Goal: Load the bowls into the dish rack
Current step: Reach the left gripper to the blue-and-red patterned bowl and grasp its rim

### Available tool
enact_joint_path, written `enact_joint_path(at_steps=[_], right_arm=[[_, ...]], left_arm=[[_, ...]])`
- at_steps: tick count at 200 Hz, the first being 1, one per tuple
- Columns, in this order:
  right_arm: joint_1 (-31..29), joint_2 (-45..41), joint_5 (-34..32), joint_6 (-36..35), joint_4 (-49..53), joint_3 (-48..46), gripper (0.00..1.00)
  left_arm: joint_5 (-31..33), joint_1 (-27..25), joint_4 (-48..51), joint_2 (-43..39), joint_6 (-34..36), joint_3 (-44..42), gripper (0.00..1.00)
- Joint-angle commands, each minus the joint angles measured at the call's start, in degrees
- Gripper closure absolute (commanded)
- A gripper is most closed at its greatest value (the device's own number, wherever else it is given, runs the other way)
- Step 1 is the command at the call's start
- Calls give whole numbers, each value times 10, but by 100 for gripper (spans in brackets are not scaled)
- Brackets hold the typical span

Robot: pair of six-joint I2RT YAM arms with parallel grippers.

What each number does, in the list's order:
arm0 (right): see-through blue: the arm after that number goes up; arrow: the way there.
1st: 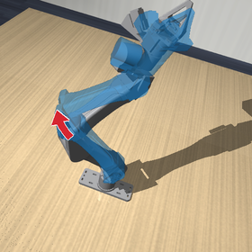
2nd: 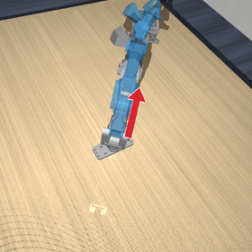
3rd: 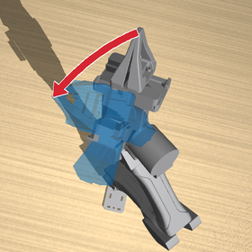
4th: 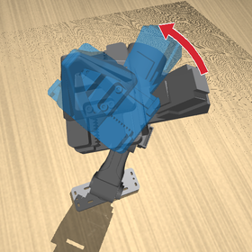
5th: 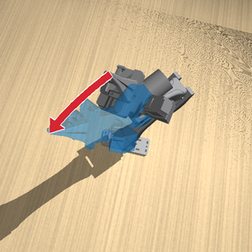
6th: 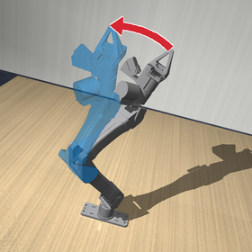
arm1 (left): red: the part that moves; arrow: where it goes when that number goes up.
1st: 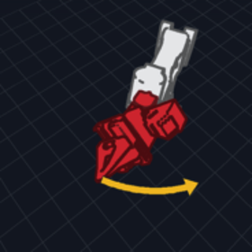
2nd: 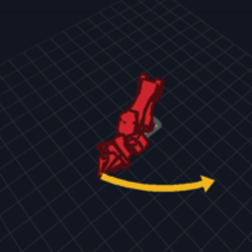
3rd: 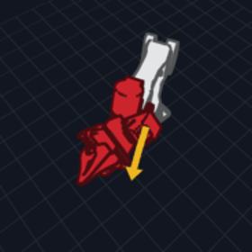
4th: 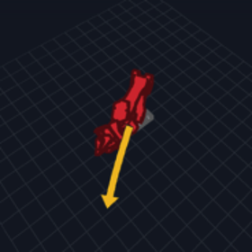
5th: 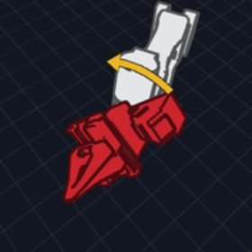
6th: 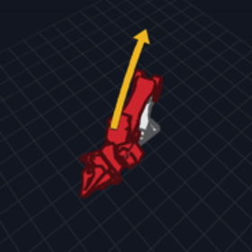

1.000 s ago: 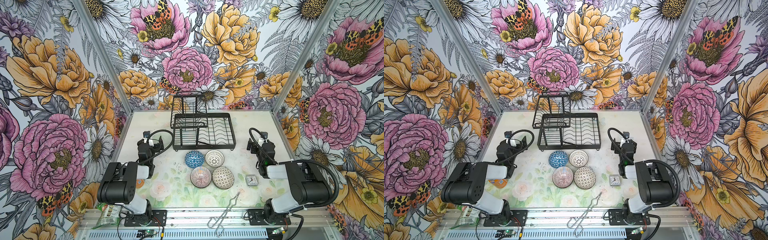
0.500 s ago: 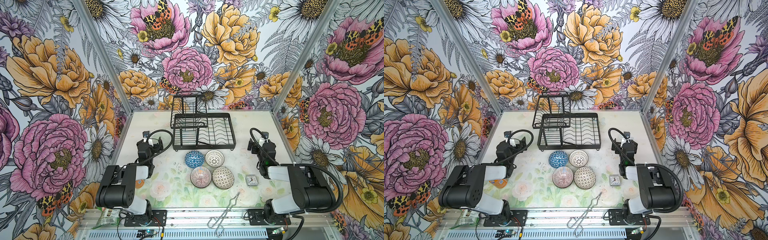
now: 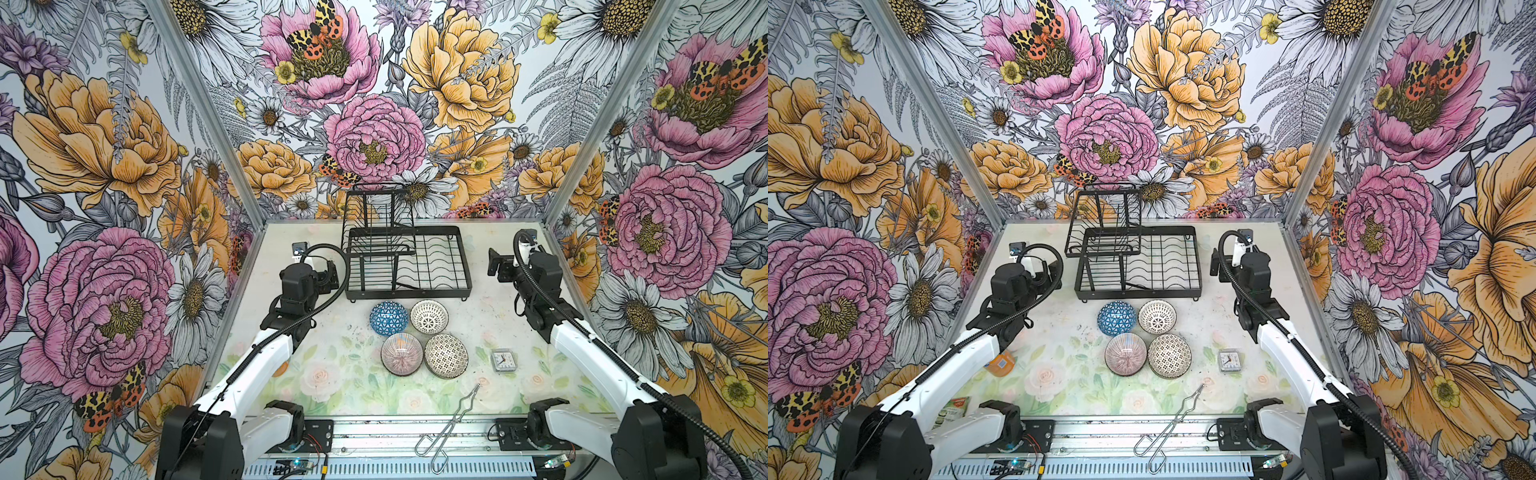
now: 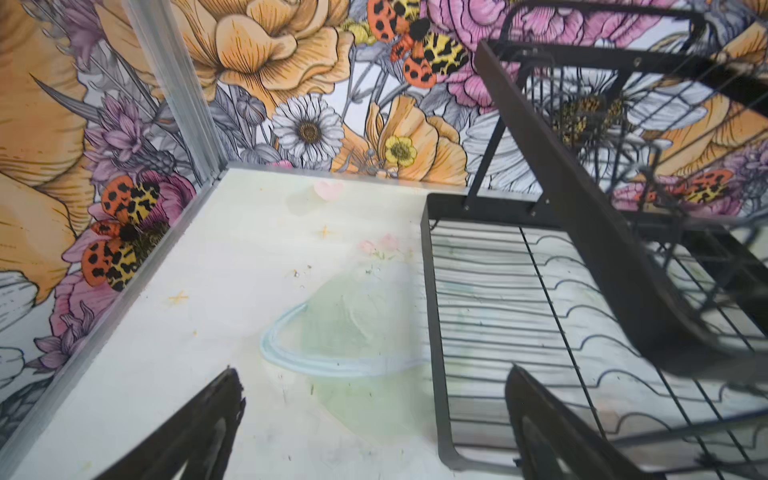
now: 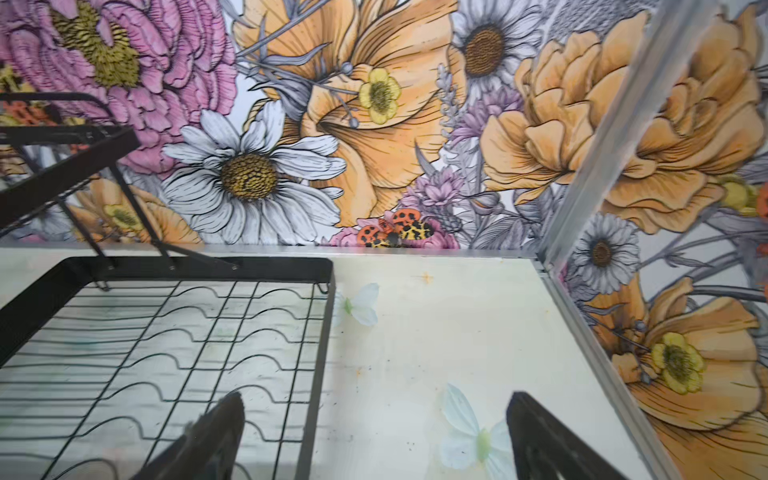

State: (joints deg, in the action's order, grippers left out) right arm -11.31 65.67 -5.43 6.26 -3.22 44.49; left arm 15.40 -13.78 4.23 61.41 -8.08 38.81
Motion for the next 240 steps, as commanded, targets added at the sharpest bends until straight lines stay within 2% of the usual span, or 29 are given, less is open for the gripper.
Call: enact_joint_path(at_steps=[1, 13, 24, 58, 112, 149, 180, 240], right_arm=[[-29, 22, 66, 8, 129, 38, 1], [-40, 35, 88, 7, 147, 57, 0], [-48, 48, 103, 6, 156, 73, 1], [-60, 81, 147, 6, 166, 112, 0], [-77, 118, 142, 10, 168, 140, 0], [-85, 132, 145, 9, 167, 151, 0], [-90, 142, 143, 8, 168, 155, 1], [-94, 148, 141, 7, 168, 155, 1]], left_arm=[[-16, -21, 172, -31, -63, 10, 1], [-30, -30, 202, -48, -81, 6, 1], [-68, -36, 220, -58, -96, 1, 1], [-140, -57, 227, -47, -127, -9, 1], [-170, -111, 185, 57, -148, 0, 1], [-224, -121, 100, 122, -174, -8, 1], [-243, -130, 83, 177, -178, 8, 2], [-235, -141, 81, 223, -177, 25, 19]])
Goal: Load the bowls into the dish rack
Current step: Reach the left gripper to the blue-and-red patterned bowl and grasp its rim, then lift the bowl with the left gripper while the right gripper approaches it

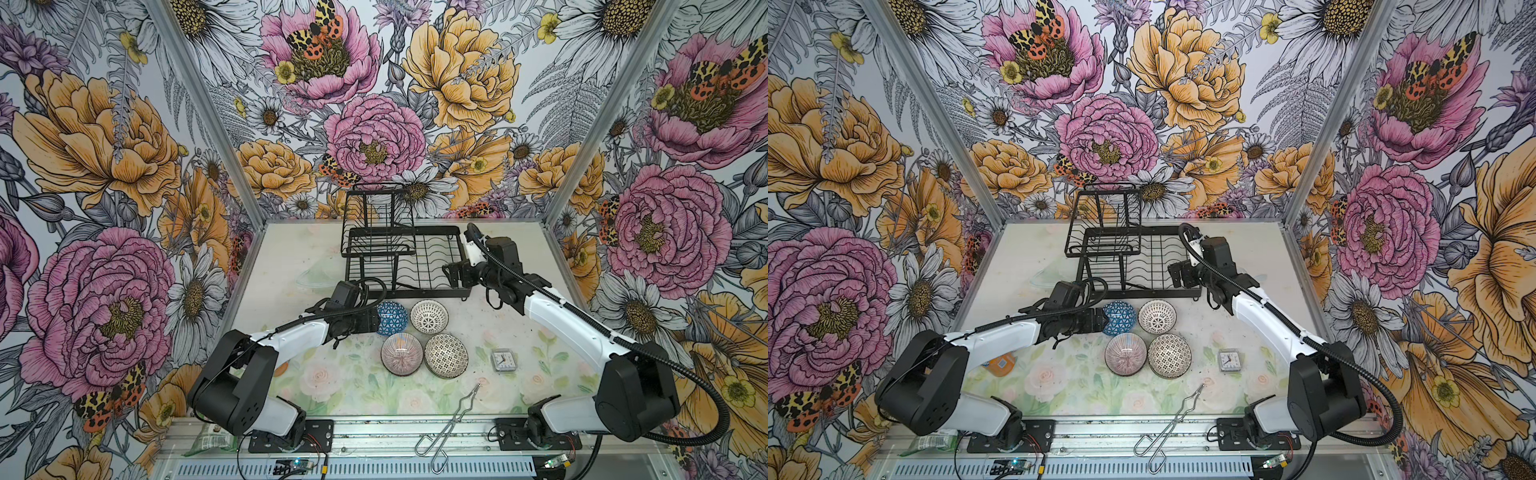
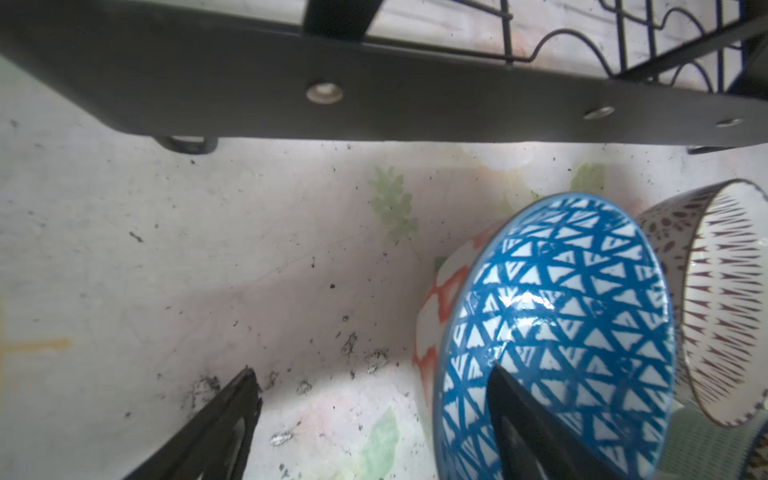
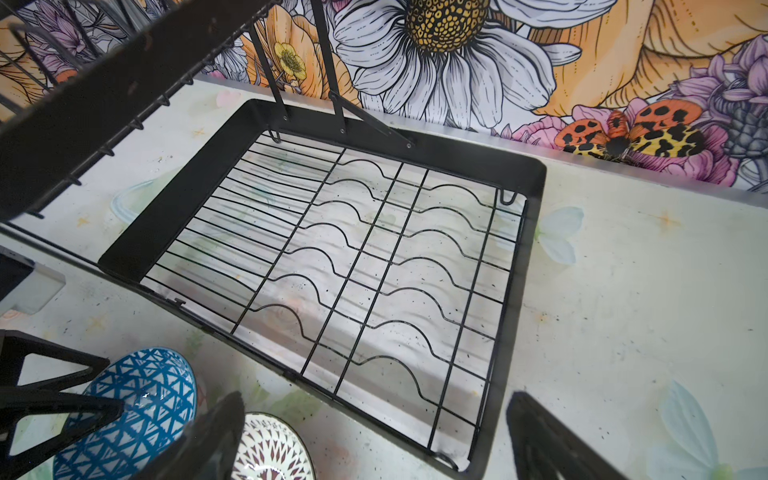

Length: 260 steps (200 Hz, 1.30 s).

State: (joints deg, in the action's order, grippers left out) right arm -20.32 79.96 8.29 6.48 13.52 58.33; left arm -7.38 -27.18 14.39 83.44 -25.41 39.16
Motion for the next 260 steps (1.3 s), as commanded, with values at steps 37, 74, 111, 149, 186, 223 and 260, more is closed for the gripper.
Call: enact_joint_path(at_steps=[37, 74, 111, 149, 186, 223, 260], right_arm=[[-5, 11, 5, 4, 1, 15, 1], [-5, 7, 1, 2, 1, 11, 0], [-5, 0, -6, 3, 1, 5, 1], [-5, -4, -9, 5, 1, 0, 0], [-5, -8, -11, 4, 2, -4, 1], [-5, -12, -14, 3, 2, -8, 0], [-5, -20, -10, 2, 3, -11, 0]], left_arm=[[-11, -7, -42, 21, -11, 22, 28], [-14, -9, -55, 35, -17, 25, 41], [-14, -12, -62, 32, -17, 23, 54], [-10, -12, -58, 34, -20, 23, 70], [7, -11, -47, 33, -22, 26, 81], [20, -10, -36, 28, -22, 27, 96], [51, -7, -13, 4, -14, 29, 100]])
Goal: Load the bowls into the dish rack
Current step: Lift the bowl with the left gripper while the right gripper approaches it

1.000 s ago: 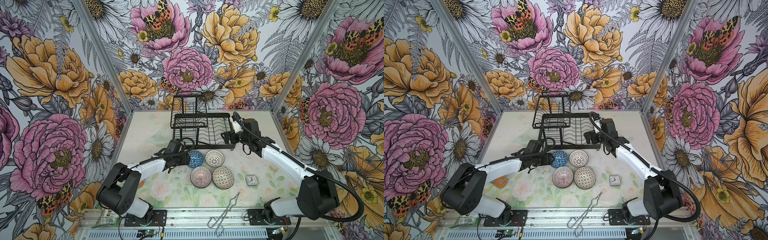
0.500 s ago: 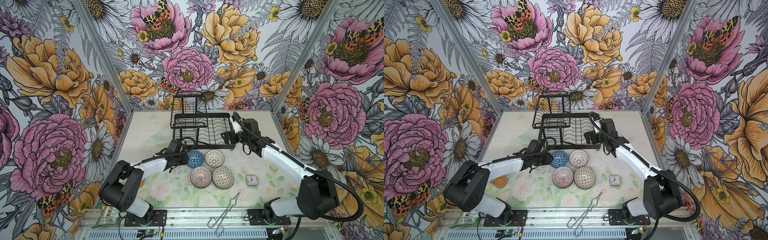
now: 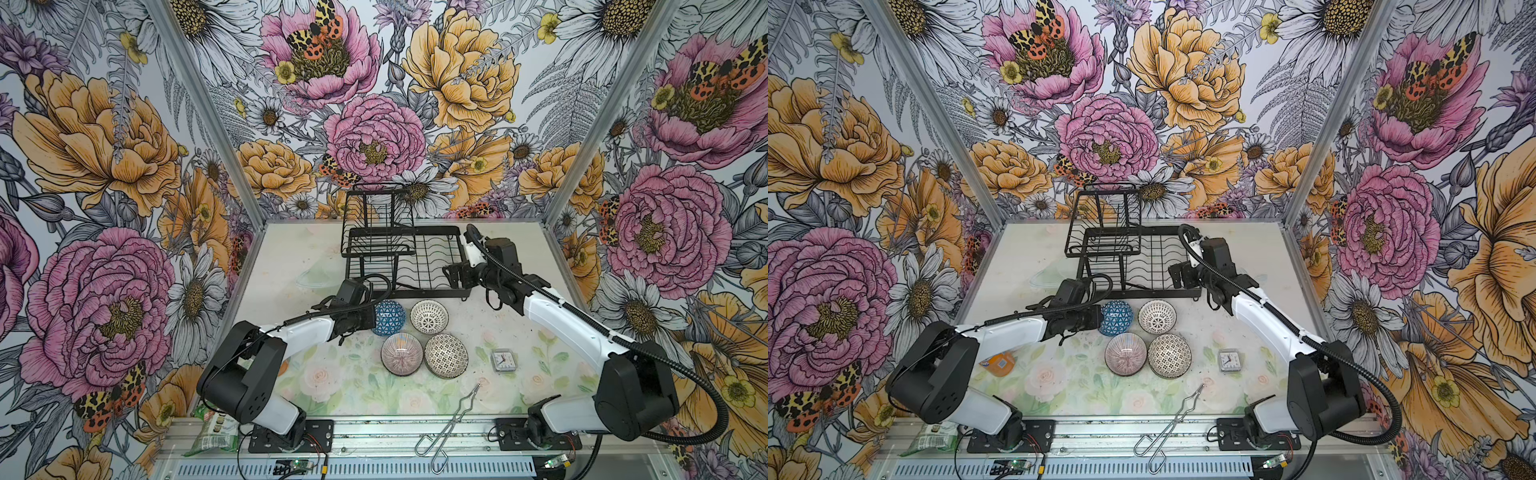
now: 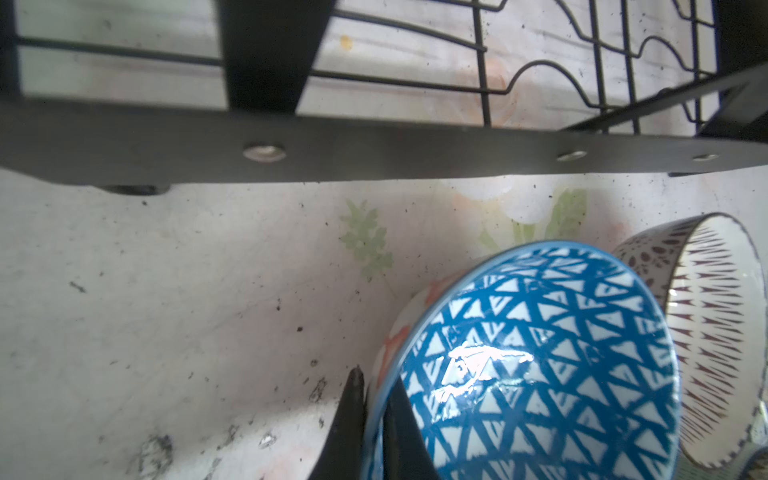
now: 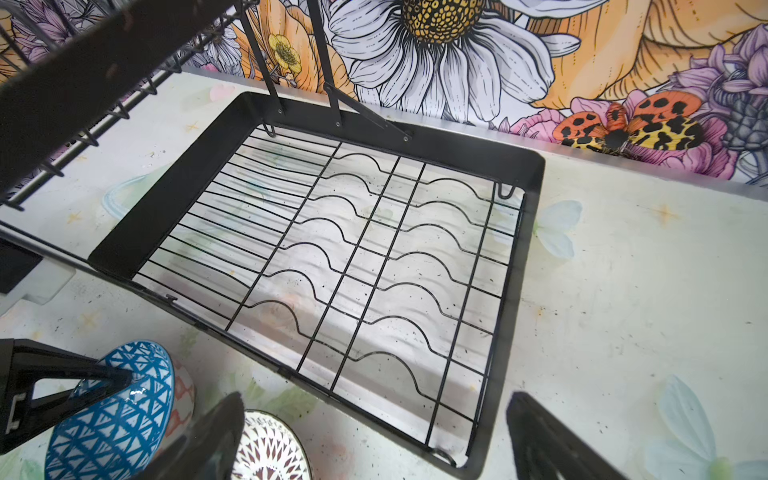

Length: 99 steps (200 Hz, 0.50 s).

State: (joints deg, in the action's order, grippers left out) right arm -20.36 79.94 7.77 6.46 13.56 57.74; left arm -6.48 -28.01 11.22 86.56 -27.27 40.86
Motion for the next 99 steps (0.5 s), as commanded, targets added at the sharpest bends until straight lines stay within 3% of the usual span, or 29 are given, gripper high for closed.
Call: enact_joint_path(at_steps=[1, 58, 99], right_arm=[[-5, -20, -4, 3, 3, -5, 0], [-7, -50, 50, 17, 10, -16, 0], [-29, -82, 99, 37, 10, -39, 0]], left_arm=[[43, 1, 19, -28, 5, 12, 100], [129, -14, 27, -145, 51, 15, 100], [176, -68, 17, -208, 104, 37, 100]])
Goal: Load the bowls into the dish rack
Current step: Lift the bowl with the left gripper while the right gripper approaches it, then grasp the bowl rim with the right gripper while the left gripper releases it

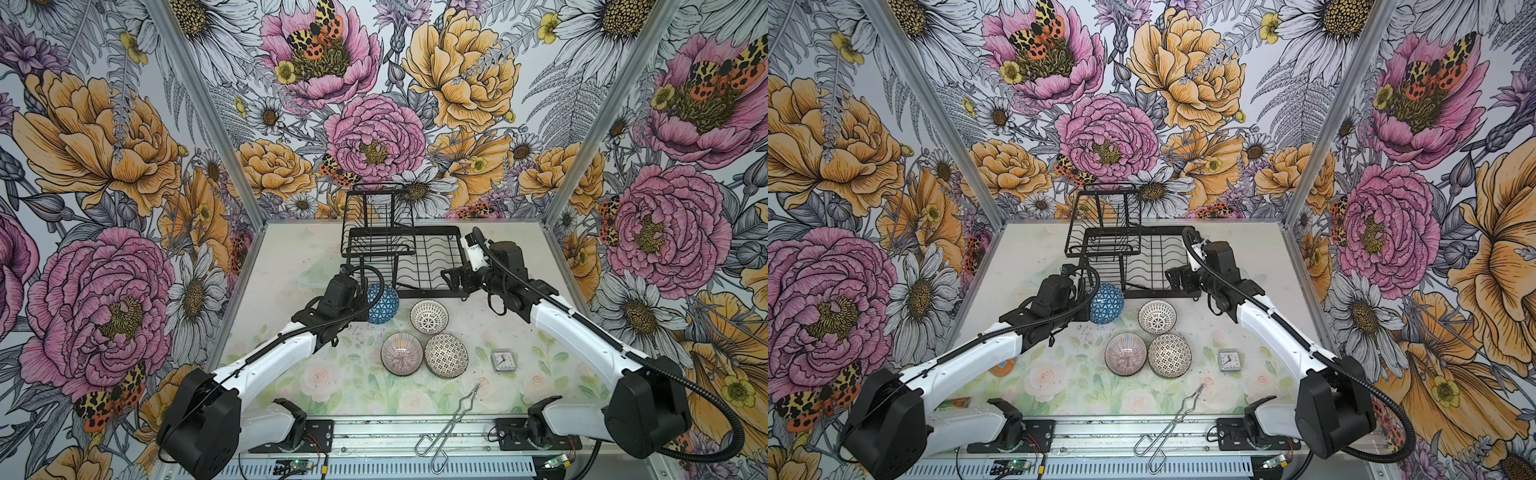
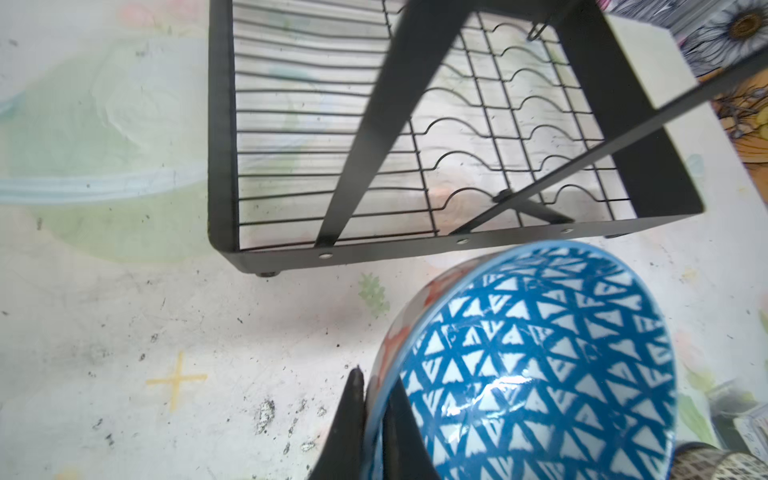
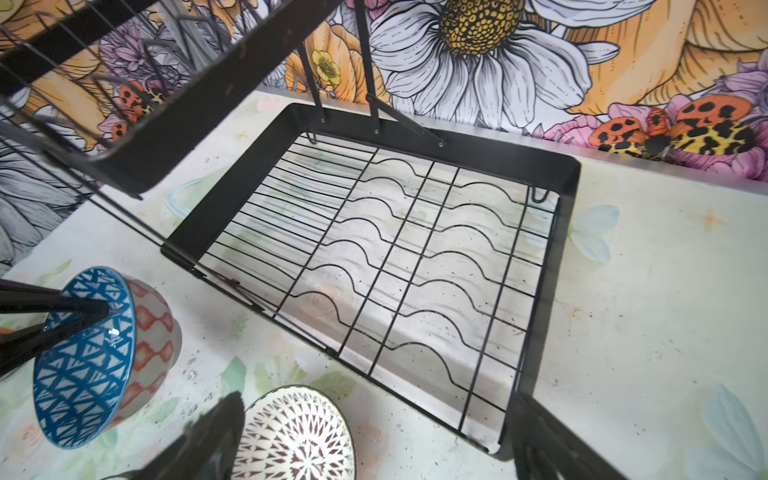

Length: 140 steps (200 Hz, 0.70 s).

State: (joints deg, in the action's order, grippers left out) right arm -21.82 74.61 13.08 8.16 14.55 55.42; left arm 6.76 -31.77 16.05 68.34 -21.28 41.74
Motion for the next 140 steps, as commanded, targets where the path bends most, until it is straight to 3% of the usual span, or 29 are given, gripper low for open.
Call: enact_joint_path(at_steps=[1, 69, 140], right_arm=[[-15, -30, 47, 20, 0, -16, 0], [-31, -88, 149, 61, -28, -36, 1], [-65, -41, 132, 113, -51, -13, 6]], left_arm=[[45, -32, -31, -26, 46, 29, 100], [91, -88, -58, -12, 62, 79, 100], [87, -108, -96, 38, 58, 120, 100]])
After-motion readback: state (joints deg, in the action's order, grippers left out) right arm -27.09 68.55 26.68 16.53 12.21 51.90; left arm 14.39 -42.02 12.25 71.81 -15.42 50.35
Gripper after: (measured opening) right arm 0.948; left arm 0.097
